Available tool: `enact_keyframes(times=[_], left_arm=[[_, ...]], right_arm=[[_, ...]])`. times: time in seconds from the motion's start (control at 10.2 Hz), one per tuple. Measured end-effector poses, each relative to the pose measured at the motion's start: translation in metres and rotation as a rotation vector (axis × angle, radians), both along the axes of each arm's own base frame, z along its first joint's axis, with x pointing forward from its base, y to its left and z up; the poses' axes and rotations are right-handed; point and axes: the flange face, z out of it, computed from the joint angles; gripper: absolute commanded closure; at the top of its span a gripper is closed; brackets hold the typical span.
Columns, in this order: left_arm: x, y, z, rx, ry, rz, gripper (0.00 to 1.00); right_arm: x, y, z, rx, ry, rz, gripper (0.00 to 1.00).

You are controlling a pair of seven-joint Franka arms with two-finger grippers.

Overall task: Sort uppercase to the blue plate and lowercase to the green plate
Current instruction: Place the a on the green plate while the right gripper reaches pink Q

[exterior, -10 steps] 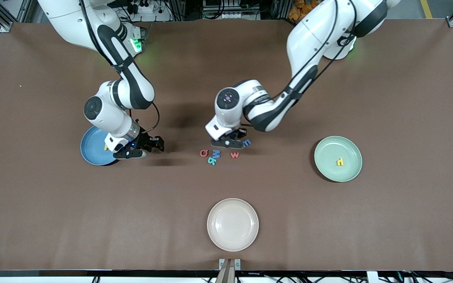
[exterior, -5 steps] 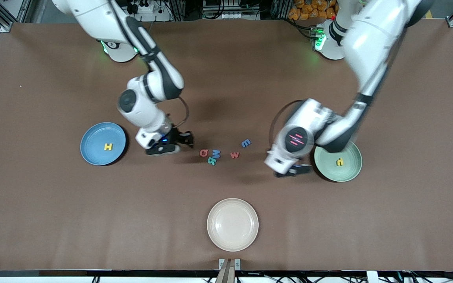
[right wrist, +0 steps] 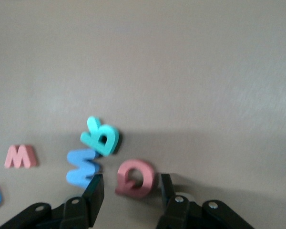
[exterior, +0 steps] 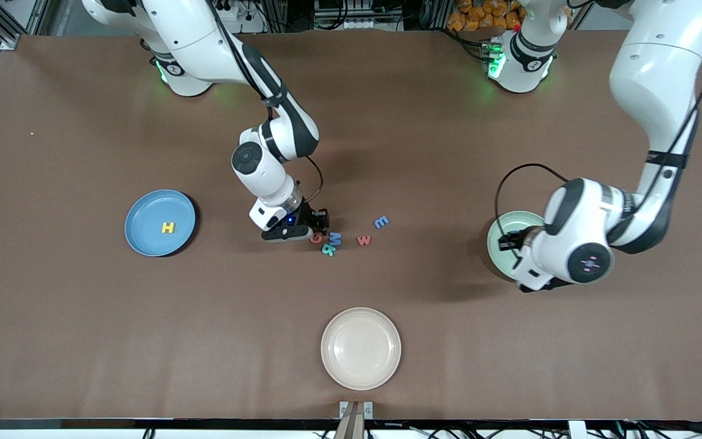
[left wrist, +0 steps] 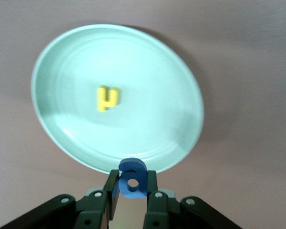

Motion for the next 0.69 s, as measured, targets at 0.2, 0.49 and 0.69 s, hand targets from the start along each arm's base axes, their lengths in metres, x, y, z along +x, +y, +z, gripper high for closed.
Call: enact_keyframes(times=[0.2,0.49,0.69], left_arm=[[0.000,0.032,-0.004,-0.017,0.027,-0.002,1.00],[-0.002,0.033,-0.011,-0.023,0.042,-0.009,0.28],[-0.005,0.024,-0.014,-0.025,0.049,-0.022,0.00]], right_arm=[[0.010,0.010,0.015,-0.001,-0.043,0.020,0.50],[0.010,0.013,0.016,-0.043,-0.069,0.088,0.49],[0.009,0.017,0.016,-0.095,-0.098,0.170,0.48]])
